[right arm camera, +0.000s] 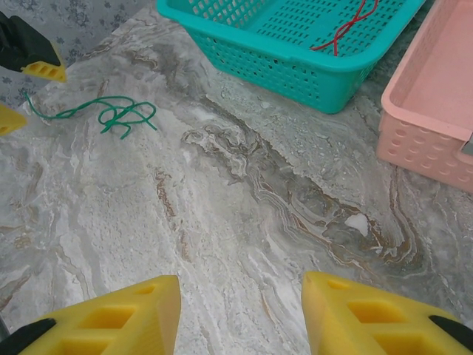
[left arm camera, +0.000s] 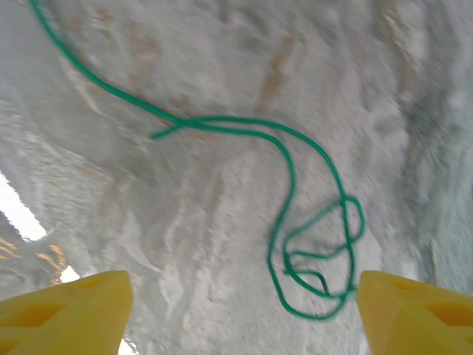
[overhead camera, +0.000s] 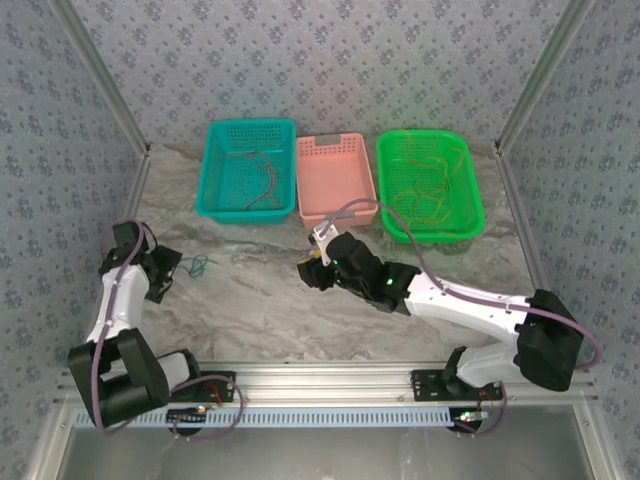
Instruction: Untangle the cables
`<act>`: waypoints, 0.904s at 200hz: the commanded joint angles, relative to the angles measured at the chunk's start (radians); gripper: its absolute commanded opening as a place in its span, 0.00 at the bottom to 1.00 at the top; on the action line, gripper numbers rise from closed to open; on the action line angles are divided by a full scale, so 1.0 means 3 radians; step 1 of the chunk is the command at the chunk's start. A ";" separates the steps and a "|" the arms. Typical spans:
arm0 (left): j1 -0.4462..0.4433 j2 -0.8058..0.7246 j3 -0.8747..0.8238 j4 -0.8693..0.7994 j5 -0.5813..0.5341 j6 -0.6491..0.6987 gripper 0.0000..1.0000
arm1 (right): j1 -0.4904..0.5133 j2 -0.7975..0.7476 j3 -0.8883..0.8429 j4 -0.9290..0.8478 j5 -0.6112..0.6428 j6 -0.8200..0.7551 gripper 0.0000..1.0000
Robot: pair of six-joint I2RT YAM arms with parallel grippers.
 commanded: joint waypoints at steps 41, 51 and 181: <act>0.0241 0.0542 0.0605 -0.0747 -0.0475 -0.1001 0.81 | 0.0027 0.0028 0.0088 0.0007 0.0034 0.0033 0.48; 0.0284 0.0664 0.0668 -0.0838 -0.0456 -0.1138 0.82 | 0.0031 0.0039 0.0104 -0.0009 0.0048 0.0028 0.48; 0.0170 0.1539 0.0910 -0.0866 -0.0142 -0.1574 0.77 | 0.0080 0.0123 0.0196 -0.0091 0.0121 0.0037 0.47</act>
